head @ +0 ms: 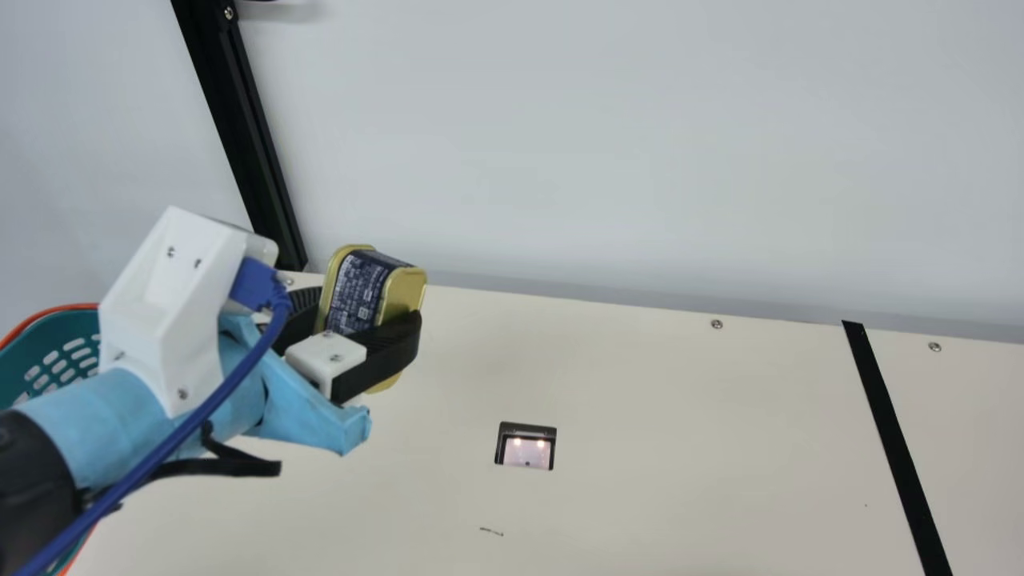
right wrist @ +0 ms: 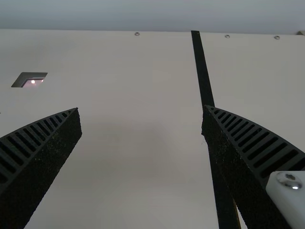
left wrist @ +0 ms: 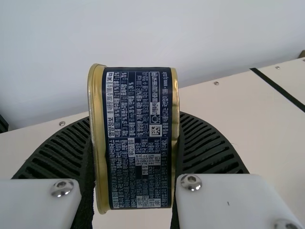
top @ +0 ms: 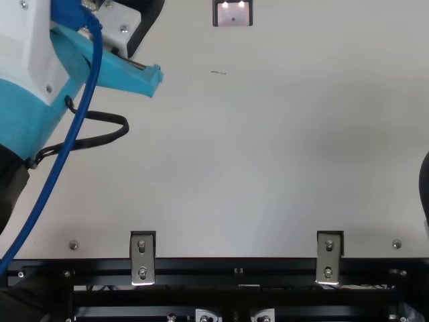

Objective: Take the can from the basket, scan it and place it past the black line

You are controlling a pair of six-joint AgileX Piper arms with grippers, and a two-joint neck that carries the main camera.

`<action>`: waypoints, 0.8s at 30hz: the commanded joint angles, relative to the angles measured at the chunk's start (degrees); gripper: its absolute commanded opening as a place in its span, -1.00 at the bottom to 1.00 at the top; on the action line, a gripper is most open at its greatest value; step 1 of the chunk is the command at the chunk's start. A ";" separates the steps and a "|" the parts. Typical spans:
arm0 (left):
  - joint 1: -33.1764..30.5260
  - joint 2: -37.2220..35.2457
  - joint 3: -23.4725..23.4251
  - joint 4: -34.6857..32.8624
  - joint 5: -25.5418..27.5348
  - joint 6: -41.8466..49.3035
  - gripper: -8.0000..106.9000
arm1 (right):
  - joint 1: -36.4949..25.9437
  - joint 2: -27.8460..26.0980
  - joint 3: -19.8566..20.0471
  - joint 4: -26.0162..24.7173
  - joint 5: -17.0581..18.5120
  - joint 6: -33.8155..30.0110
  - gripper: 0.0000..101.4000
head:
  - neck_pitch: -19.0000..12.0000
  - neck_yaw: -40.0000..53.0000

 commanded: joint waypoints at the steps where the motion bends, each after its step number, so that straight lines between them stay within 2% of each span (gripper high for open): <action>1: 0.17 0.28 0.87 0.31 -2.50 0.03 -0.68 | 0.00 0.00 0.00 0.00 0.00 0.00 1.00 | -1.83 -0.93; 12: 1.36 2.11 5.28 0.07 -14.09 2.19 -0.68 | 0.00 0.00 0.00 0.00 0.00 0.00 1.00 | -1.83 -0.93; 24: -0.12 3.98 7.95 -8.24 -23.16 8.91 -0.68 | 0.00 0.00 0.00 0.00 0.00 0.00 1.00 | -1.83 -0.93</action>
